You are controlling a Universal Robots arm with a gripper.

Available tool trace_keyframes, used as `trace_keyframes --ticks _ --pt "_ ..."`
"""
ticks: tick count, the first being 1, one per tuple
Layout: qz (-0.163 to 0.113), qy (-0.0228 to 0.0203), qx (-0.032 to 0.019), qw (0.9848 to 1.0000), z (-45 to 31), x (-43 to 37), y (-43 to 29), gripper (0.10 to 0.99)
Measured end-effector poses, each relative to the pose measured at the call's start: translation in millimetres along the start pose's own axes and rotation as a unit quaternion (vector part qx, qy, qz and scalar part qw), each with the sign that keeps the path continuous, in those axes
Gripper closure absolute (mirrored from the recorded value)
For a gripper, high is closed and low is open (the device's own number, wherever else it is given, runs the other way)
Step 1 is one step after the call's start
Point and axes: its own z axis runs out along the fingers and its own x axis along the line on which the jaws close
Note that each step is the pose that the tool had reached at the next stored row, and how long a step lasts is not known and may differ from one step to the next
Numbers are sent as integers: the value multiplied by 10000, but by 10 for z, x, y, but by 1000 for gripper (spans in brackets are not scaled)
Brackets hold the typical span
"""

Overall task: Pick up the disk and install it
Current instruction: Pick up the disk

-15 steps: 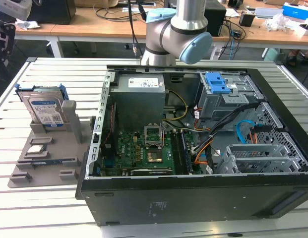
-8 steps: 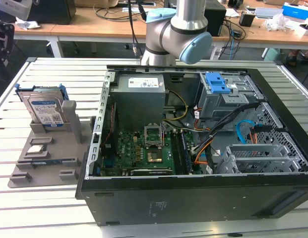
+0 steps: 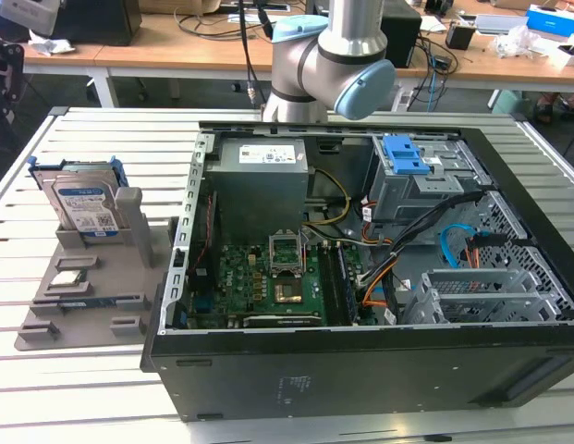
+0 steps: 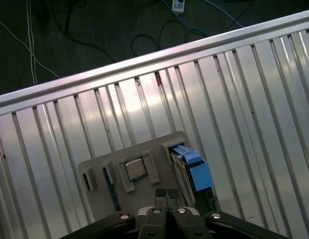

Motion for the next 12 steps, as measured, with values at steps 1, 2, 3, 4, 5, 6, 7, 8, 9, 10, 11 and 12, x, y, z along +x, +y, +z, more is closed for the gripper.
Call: trace_keyframes --ticks 1,2,3,4,5,6,7,8,9,10,11,12 --pt "-60 3 -1 10000 0 0 0 980" --pt "-102 5 -2 9999 0 0 0 980" --pt "-165 8 -4 9999 0 0 0 980" --pt "-208 10 -5 9998 0 0 0 980" --pt "-262 12 -6 9997 0 0 0 980" --pt "-304 14 -7 9995 0 0 0 980" --pt "-351 16 -8 9994 0 0 0 980" --pt "-386 17 -9 9993 0 0 0 980" --pt "-434 20 -10 9991 0 0 0 980" --pt "-467 21 -11 9989 0 0 0 980" --pt "-522 23 -12 9986 0 0 0 980" --pt "-588 26 -14 9983 0 0 0 980"
